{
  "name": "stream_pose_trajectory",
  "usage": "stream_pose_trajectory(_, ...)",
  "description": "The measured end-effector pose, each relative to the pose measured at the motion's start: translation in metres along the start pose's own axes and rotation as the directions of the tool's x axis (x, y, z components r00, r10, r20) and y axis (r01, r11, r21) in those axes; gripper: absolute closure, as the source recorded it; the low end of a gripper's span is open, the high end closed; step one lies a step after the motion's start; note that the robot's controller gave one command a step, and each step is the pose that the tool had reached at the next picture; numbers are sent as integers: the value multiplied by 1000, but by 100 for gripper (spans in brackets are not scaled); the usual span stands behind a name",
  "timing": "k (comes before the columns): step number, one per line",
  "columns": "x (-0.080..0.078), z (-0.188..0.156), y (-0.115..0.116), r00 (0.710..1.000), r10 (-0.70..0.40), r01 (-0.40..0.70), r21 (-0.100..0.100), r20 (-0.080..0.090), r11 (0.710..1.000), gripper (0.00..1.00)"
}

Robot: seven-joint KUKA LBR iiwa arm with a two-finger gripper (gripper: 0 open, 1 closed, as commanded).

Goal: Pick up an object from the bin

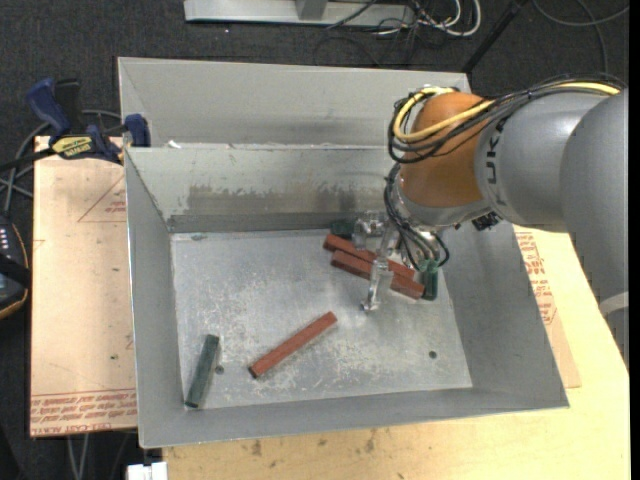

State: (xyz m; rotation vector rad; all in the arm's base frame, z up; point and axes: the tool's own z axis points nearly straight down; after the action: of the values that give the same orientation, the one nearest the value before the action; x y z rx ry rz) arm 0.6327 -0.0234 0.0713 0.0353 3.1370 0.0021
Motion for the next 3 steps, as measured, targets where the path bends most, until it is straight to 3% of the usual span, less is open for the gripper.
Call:
stream_pose_trajectory(1,-1,-3,0,1000,0,0,-1,0,1000,100)
stream_pose_trajectory(2,39,-5,20,950,-313,313,4,13,950,100)
stream_pose_trajectory(3,67,-59,-1,494,-869,869,-1,0,494,100)
